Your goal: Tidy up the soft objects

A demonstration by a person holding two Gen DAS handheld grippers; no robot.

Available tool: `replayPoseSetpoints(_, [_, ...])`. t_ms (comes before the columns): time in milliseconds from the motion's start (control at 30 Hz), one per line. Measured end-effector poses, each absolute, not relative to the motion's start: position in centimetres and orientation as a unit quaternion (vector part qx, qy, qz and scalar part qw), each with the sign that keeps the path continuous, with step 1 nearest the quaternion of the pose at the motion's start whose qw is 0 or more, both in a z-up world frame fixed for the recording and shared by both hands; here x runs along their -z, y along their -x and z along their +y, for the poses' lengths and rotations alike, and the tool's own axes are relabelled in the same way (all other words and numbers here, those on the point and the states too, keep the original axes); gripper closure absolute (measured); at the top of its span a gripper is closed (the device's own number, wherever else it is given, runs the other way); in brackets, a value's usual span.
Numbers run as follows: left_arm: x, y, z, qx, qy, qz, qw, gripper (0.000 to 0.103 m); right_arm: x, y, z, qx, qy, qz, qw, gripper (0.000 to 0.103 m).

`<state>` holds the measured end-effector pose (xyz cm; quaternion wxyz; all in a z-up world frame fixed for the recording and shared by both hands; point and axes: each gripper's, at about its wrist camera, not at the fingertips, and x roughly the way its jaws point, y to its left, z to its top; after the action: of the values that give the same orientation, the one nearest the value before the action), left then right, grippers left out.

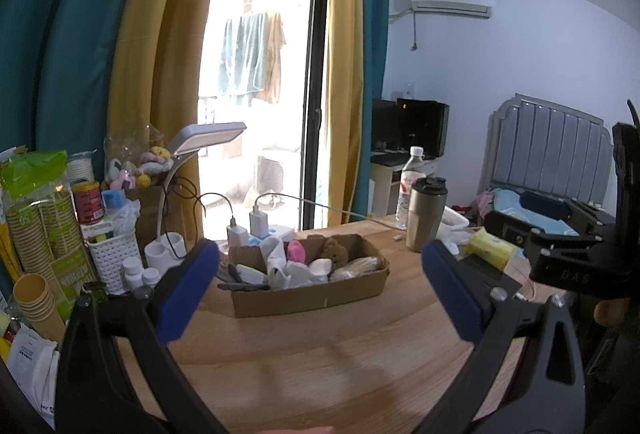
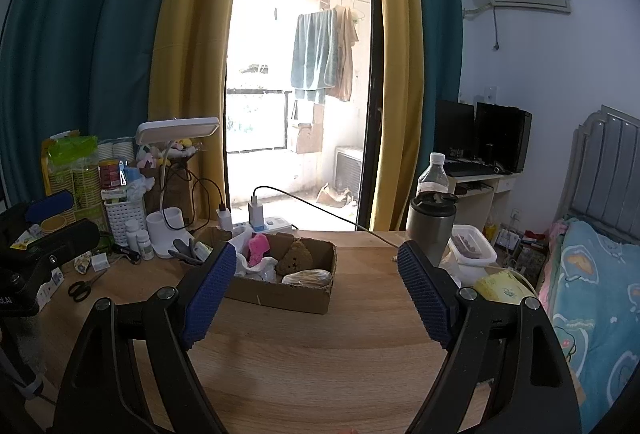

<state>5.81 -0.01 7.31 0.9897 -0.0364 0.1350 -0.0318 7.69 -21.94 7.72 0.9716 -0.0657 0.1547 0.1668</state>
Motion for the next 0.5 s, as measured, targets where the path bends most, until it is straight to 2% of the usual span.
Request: replayPoseSetpoints(500, [-7.26, -5.78, 0.02, 0.031, 0.037, 0.135, 0.99, 0.001, -7.53, -7.67, -21.97, -0.167, 0.066, 0.156, 0.971, 0.018])
